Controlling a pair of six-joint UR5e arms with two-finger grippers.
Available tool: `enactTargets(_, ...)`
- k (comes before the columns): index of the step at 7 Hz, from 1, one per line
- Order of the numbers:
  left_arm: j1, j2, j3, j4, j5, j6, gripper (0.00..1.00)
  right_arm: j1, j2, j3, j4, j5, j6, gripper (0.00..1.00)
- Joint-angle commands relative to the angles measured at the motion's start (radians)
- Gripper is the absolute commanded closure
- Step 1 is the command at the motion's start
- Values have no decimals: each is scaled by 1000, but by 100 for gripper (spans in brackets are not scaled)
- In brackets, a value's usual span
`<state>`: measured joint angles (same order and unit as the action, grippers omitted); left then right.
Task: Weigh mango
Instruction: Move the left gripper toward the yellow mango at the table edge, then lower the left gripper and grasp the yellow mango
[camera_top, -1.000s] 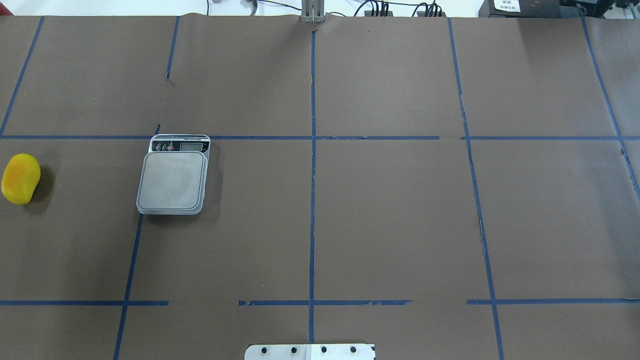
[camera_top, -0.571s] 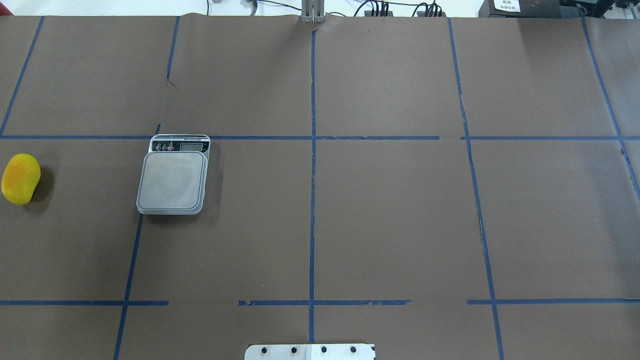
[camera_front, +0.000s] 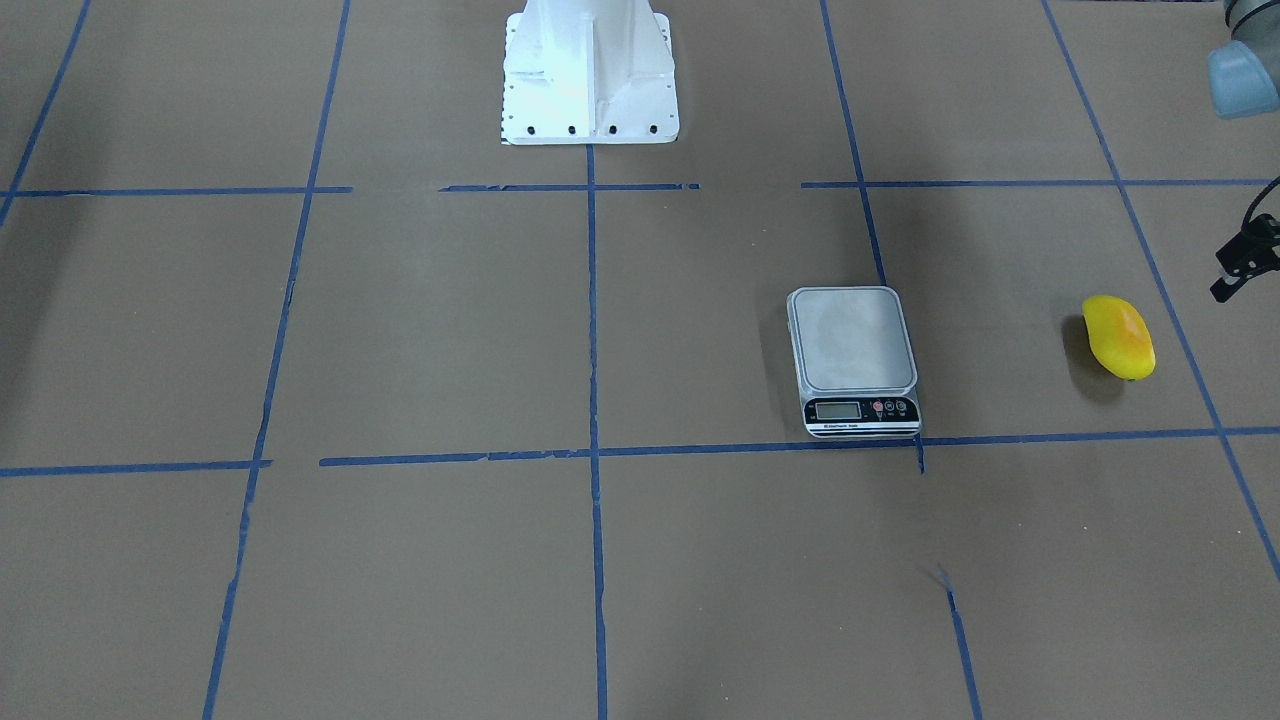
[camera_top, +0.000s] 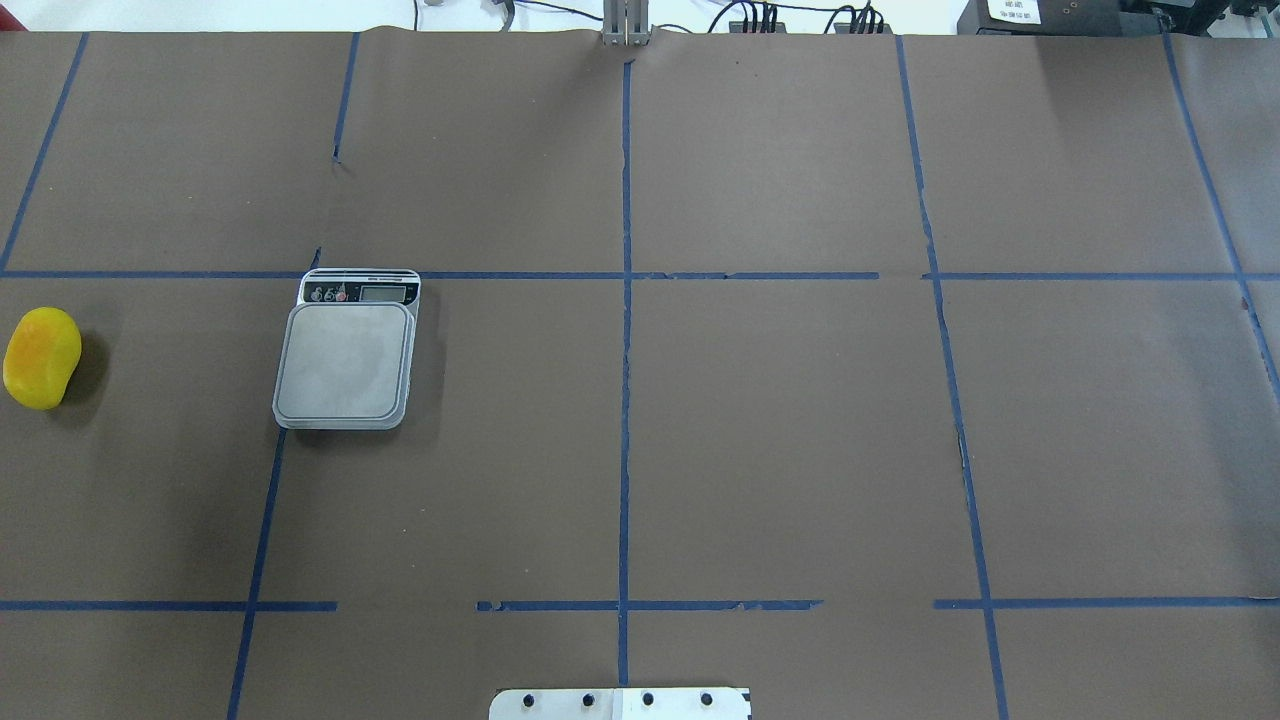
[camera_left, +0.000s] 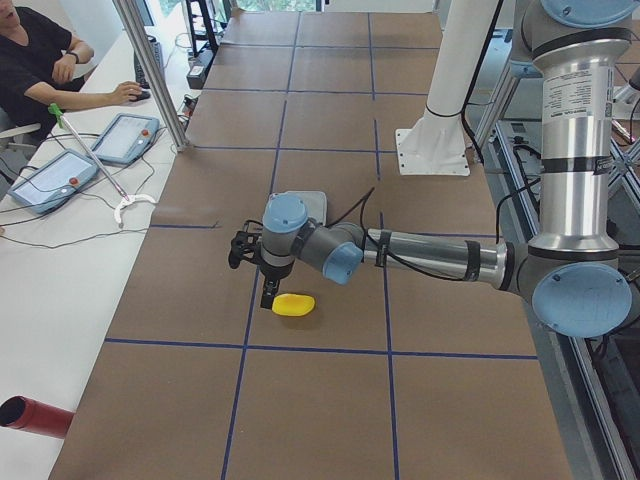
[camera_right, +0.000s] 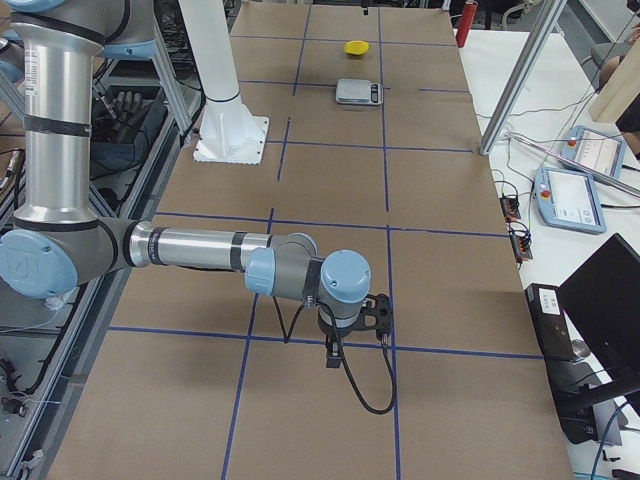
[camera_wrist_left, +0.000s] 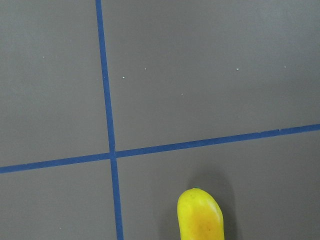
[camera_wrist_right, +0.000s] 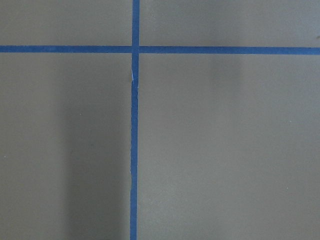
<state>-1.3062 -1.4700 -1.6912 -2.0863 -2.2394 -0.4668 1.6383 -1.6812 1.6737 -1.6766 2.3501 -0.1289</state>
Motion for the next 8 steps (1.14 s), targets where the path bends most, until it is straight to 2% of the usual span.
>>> enactTargets(1, 129, 28, 108, -196, 52, -155, 0, 0, 0, 0, 0, 0, 0, 0)
enactTargets(3, 200, 16, 177, -305, 83, -237, 0, 0, 0, 0, 0, 0, 0, 0)
enactTargets(5, 214, -16, 192, -302, 83, -242, 0, 0, 0, 1, 0, 0, 0, 0)
enactTargets(8, 245, -78, 269, -307, 83, -236, 0, 0, 0, 0, 0, 0, 0, 0)
